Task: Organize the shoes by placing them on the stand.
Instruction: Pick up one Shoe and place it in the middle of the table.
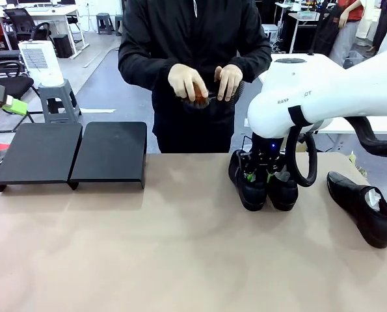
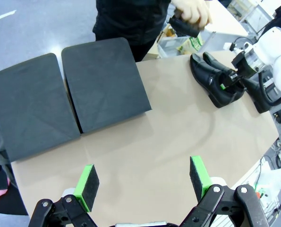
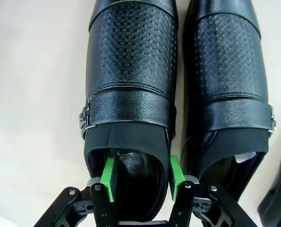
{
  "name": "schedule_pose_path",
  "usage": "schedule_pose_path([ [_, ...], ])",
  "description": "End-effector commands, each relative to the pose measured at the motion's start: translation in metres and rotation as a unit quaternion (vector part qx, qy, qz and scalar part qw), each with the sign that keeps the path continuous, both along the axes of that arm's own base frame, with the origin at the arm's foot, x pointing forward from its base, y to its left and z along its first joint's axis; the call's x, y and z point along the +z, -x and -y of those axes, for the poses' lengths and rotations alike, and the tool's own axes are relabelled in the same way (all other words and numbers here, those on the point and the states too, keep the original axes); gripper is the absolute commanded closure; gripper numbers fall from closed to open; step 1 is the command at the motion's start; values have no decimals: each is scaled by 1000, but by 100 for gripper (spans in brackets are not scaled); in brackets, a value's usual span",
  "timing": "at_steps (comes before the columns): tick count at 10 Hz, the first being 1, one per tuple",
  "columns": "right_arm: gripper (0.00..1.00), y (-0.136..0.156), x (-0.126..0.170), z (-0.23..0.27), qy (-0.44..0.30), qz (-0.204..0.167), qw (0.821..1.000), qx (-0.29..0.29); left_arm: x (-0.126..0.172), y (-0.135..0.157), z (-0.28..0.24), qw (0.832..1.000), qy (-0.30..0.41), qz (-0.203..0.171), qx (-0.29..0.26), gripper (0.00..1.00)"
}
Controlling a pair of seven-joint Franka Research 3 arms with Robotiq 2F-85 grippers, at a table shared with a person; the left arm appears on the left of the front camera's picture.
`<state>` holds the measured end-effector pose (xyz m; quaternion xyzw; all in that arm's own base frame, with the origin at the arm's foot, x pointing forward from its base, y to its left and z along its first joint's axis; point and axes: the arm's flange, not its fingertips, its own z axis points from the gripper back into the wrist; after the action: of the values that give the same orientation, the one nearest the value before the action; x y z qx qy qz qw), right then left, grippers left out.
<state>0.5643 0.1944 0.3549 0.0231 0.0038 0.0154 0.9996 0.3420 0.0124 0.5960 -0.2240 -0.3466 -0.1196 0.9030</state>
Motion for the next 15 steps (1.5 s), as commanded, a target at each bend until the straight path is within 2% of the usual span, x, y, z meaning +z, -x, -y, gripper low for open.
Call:
schedule_pose_path([
  [1,48,-5,1,-1,7,5,1000,18,-1,0,-1,1000,5,4,-8,0],
  [2,59,-4,0,-1,10,8,1000,23,-1,0,-1,1000,5,4,-8,0],
  [4,96,-3,-1,-1,16,6,999,29,-1,0,-1,1000,5,4,-8,0],
  [5,100,-3,-2,-2,20,4,999,31,-1,0,-1,1000,5,4,-8,0],
  [11,100,-1,-1,-3,30,-19,999,34,-1,0,-1,1000,5,4,-8,0],
  [13,100,6,11,-3,31,-3,999,30,-1,0,-1,1000,5,4,-8,0],
  [15,100,27,40,-6,24,25,999,9,-1,0,-1,1000,5,4,-8,0],
])
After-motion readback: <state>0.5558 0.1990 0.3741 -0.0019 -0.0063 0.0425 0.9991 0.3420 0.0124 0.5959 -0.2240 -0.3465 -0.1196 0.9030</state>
